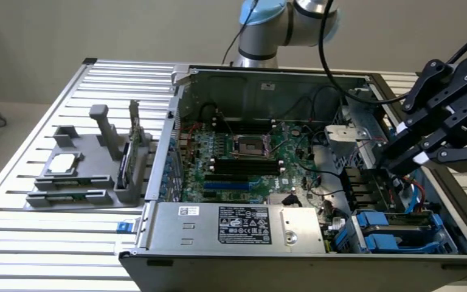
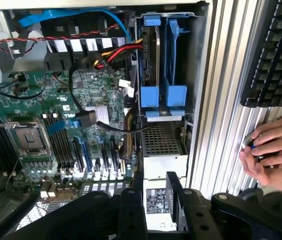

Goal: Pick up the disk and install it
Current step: 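Insert the second disk wire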

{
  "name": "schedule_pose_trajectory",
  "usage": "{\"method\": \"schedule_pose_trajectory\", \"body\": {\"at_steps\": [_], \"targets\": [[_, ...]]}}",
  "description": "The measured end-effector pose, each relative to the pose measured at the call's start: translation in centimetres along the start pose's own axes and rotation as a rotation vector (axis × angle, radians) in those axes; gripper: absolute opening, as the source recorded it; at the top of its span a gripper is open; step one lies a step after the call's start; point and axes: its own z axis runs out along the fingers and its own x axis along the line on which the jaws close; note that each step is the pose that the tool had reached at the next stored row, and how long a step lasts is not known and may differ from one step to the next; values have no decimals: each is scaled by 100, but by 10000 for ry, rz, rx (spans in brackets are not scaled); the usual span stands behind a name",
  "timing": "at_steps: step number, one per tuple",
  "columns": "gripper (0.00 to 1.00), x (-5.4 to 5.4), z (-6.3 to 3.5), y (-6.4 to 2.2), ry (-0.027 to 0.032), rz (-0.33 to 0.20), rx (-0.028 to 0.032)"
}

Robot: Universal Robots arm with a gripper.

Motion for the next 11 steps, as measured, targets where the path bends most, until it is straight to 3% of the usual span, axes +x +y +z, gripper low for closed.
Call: {"method": "schedule_pose_trajectory", "body": {"at_steps": [1, 3, 5, 8, 11], "targets": [[32, 38, 1, -7, 3, 1, -41], [32, 106, 2, -15, 3, 8, -178], [32, 167, 0, -19, -15, 27, -383], [32, 248, -2, -23, -61, 72, -802], [32, 306, -4, -27, -209, 159, -1252]]}}
